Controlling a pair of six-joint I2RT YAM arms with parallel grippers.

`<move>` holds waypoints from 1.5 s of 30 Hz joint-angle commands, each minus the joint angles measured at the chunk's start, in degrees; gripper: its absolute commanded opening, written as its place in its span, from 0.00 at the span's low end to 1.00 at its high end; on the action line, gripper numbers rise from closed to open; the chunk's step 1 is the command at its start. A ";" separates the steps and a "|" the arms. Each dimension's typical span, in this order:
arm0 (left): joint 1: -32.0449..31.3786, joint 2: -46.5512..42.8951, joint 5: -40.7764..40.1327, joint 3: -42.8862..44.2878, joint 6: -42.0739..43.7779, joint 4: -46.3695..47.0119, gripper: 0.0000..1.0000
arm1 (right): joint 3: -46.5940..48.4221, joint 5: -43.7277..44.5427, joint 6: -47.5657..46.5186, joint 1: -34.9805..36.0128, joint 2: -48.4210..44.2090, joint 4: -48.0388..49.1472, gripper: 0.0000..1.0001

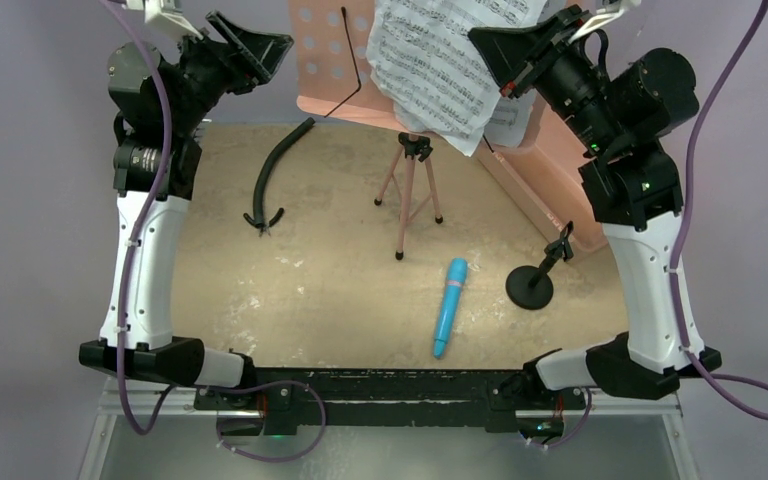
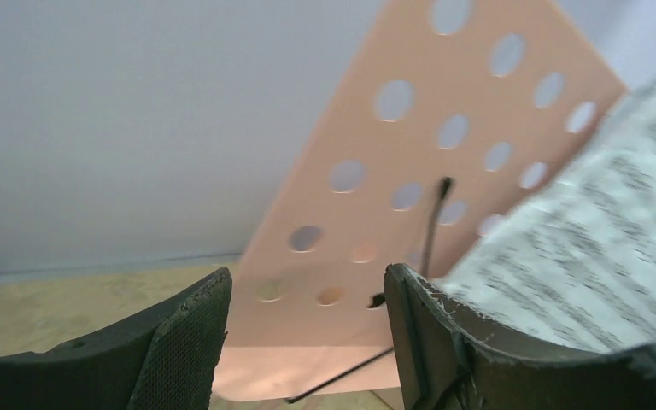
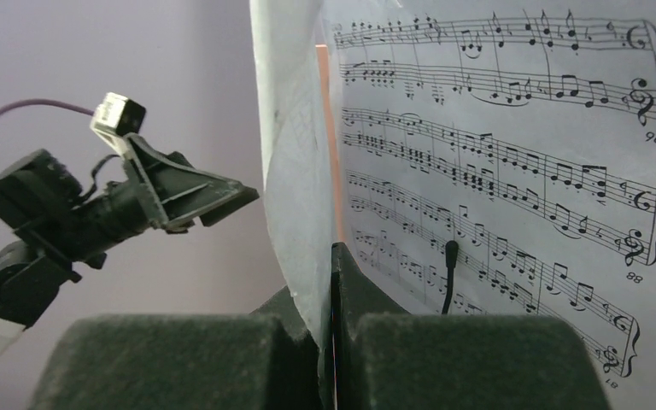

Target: Set up the instrument practice props

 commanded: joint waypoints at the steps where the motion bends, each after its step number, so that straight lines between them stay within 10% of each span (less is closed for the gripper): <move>1: -5.63 0.82 3.07 5.36 2.94 3.68 0.64 | 2.82 1.00 -1.71 0.07 0.59 -0.51 0.00; 24: -19.10 8.13 -7.46 9.66 4.27 -2.72 0.40 | 3.82 1.79 -3.15 0.09 2.51 -0.59 0.00; 38: -19.99 7.61 -7.19 8.64 3.53 -1.10 0.00 | 4.04 1.47 -2.66 0.09 3.79 0.18 0.00; 45: -20.07 5.55 -7.50 5.98 3.50 1.53 0.00 | 5.42 2.05 -3.25 0.07 5.26 0.56 0.00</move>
